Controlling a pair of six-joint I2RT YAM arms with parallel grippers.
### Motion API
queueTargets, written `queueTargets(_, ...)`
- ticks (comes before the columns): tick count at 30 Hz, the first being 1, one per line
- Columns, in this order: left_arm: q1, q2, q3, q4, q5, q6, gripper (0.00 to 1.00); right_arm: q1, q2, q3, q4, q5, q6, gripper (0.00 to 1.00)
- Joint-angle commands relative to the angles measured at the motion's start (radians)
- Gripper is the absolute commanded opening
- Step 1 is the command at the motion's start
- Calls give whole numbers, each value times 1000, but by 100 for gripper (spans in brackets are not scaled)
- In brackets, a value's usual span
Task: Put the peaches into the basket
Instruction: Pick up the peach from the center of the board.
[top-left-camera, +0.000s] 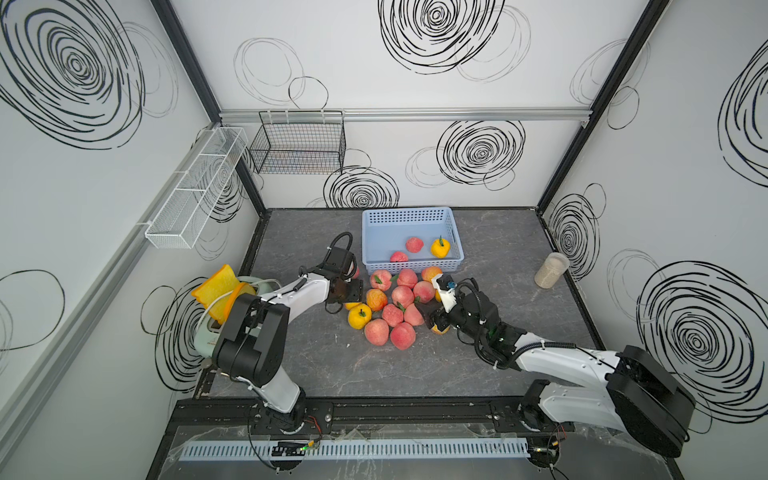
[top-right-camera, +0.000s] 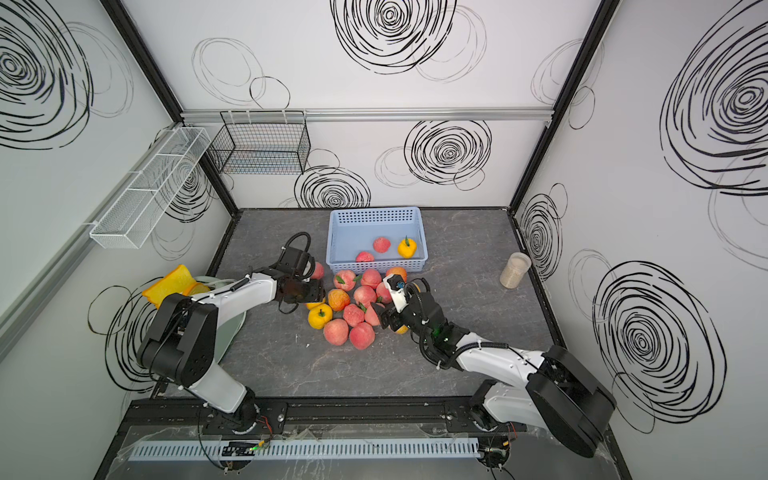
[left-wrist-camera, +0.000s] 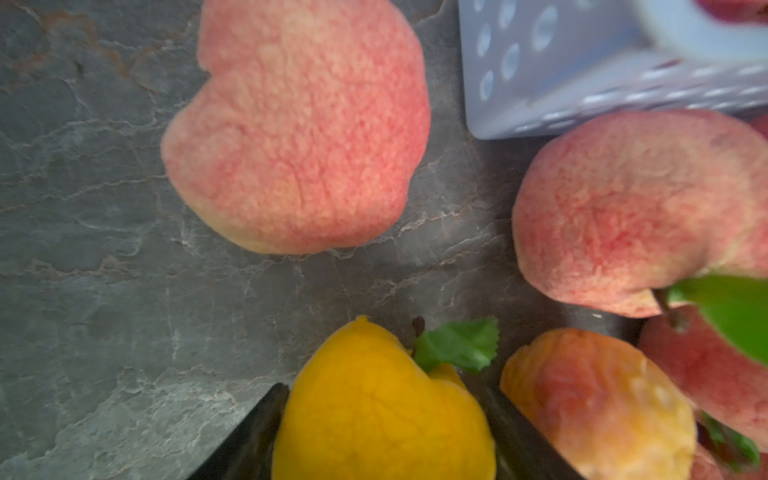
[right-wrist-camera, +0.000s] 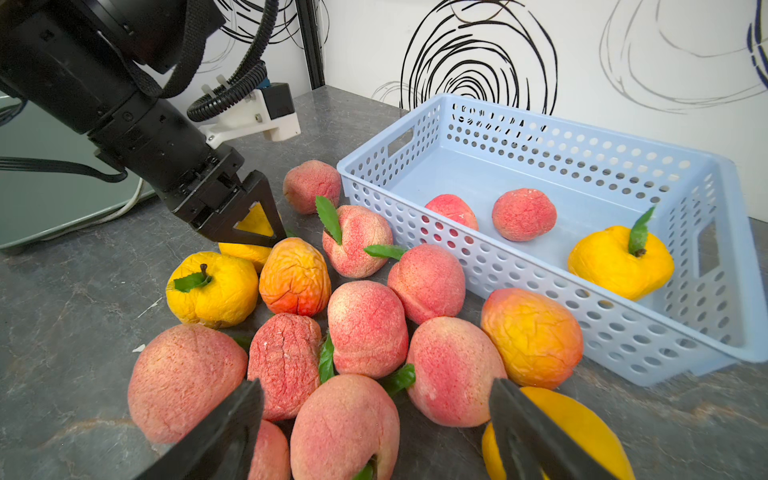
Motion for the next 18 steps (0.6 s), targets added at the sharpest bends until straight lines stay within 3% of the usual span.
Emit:
queueTargets(1,-1,-25,-12,8,2,-1,63,6,7,21,21,8,-13,88)
queueTargets(7,-1,-38,2,-1,-4,-5,53,7,4,19,20,18,-13,88)
queueTargets(18,-16,-146,93,-92,-25,2,52,9,-1,14,25,29,-12,88)
